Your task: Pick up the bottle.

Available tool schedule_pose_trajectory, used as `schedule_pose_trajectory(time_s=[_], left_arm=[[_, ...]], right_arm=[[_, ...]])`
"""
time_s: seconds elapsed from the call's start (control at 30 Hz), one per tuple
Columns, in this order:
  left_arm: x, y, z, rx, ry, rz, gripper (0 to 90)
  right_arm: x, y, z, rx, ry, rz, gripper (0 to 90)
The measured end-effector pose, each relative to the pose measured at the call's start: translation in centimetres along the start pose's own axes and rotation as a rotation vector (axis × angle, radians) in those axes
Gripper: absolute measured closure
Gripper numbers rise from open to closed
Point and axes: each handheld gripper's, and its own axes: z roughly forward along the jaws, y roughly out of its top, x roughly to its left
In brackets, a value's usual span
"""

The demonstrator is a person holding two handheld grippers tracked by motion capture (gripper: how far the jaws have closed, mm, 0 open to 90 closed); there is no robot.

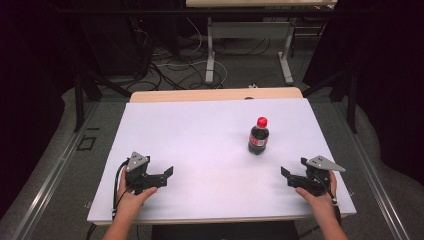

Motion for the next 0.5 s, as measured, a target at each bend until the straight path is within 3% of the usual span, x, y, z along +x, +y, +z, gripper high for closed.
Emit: schedule_pose_trajectory(time_s=[0.23,0.27,0.43,0.5], left_arm=[[-0.1,0.0,0.0,-0.003,-0.002,-0.009,0.8],[-0.1,0.0,-0.1,-0.005,-0.001,-0.010,0.8],[0.0,0.0,-0.2,-0.003,0.000,-0.011,0.9],[-0.1,0.0,-0.2,-0.003,0.001,-0.010,0.9]], right_arm=[[0.1,0.1,0.0,-0.012,0.020,-0.014,14.1],[0.3,0.2,0.1,-0.010,0.022,0.006,14.1],[0.9,1.4,0.8,-0.025,0.074,-0.009,15.5],[1.4,2.2,1.3,-0.011,0.108,-0.036,16.0]])
